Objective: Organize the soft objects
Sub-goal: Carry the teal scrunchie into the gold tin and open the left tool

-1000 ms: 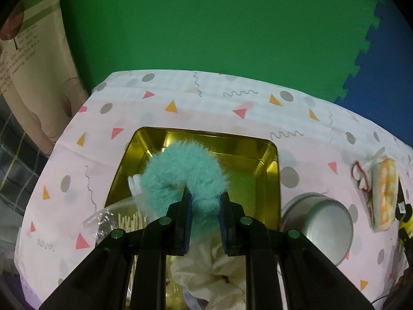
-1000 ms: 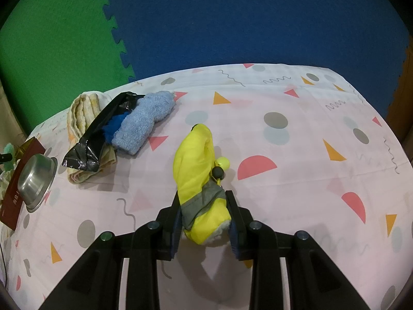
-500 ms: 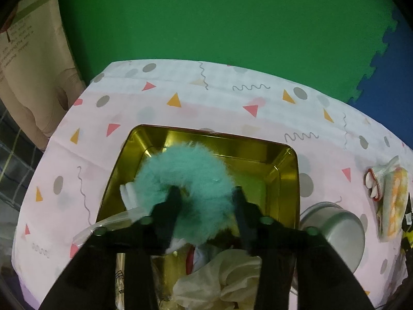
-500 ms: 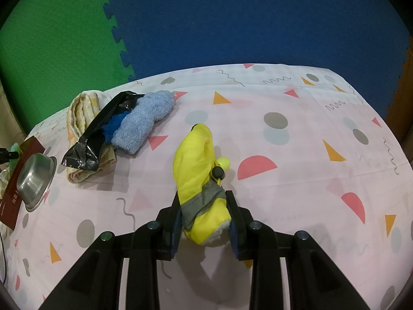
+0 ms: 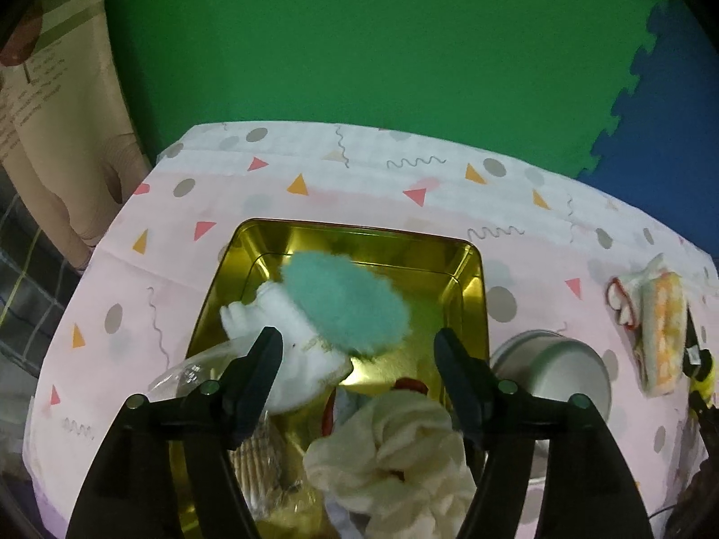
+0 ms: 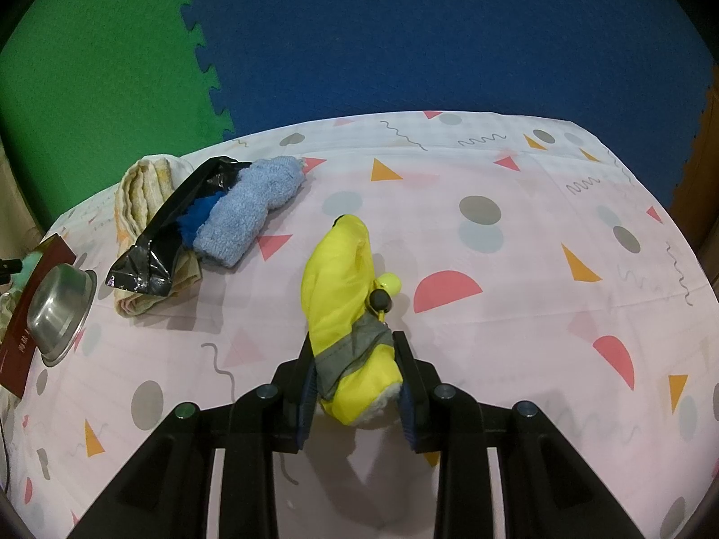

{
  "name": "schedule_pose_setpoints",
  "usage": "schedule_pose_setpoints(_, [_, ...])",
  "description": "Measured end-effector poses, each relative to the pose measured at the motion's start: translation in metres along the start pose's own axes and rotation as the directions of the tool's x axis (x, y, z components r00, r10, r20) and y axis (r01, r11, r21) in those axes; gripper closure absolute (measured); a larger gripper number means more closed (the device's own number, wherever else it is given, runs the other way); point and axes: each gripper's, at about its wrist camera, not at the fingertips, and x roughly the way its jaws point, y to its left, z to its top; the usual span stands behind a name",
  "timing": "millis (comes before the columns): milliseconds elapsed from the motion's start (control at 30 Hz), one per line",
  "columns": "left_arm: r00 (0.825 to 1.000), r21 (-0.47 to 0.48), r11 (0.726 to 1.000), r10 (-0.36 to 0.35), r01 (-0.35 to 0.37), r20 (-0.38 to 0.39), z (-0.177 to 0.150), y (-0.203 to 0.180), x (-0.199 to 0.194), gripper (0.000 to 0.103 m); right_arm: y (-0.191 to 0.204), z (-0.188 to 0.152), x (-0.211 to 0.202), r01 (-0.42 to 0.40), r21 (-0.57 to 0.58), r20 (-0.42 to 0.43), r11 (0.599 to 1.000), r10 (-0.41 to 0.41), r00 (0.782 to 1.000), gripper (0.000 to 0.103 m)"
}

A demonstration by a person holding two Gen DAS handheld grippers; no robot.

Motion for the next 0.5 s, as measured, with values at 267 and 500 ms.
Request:
schedule_pose_setpoints(267, [0.999,-0.074,0.997,0.000,0.003,0.048,-0.026,0.017,-0.037,0.036,0.001,0.000,0.000,0.008,-0.008,-0.001,1.000,-0.008,1.000,0.073])
schedule_pose_setpoints(500, [0.997,-0.131,0.991,0.031,-0.022,0.067,-0.057,0.029,-0.055,0.035,0.004,0.000,0.000,0.025,-0.023,-0.004,0.999,-0.025,1.000,0.072])
